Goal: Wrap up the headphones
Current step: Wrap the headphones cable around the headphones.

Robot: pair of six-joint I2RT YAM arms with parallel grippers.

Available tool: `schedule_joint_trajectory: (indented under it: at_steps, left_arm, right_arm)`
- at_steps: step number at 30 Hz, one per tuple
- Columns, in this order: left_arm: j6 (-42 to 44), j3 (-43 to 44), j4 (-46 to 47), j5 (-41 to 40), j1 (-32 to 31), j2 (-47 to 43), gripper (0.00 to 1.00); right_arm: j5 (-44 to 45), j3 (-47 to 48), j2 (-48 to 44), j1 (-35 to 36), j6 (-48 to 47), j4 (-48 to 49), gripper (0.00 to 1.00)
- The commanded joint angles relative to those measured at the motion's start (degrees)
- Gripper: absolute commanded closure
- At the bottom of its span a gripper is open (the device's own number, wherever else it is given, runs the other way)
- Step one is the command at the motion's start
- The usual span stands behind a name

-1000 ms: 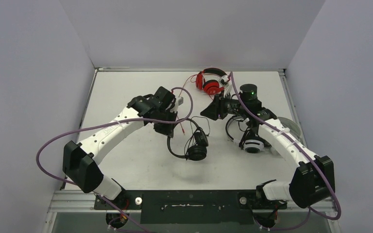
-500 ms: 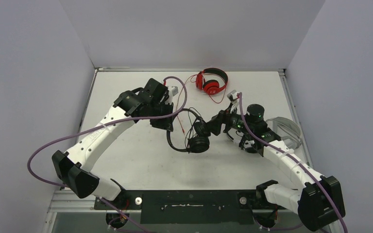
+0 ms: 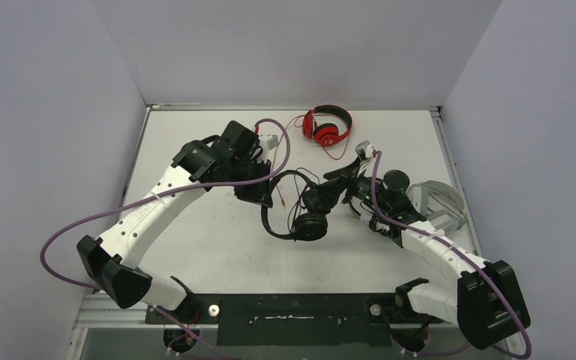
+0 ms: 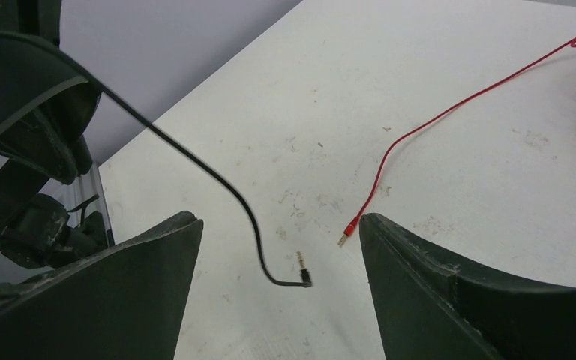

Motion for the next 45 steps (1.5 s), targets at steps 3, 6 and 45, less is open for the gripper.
schedule_joint_trajectory:
  at_steps: [3, 6, 45]
  left_arm:
    - [-1.07, 3.28, 1.33, 4.6, -0.74, -3.18, 1.0]
    - [-1.43, 3.39, 1.44, 4.61, -0.94, -3.51, 1.0]
    - [-10.9, -3.23, 10.74, 1.29, -0.65, -11.11, 1.0]
  right_arm:
    - [0.42, 5.41, 4.18, 1.73, -0.42, 8.76, 0.28]
    - [0.5, 6.81, 5.19, 2.77, -0.51, 9.4, 0.28]
    - [7.56, 1.75, -1.43, 4.45, 4.9, 4.98, 1.0]
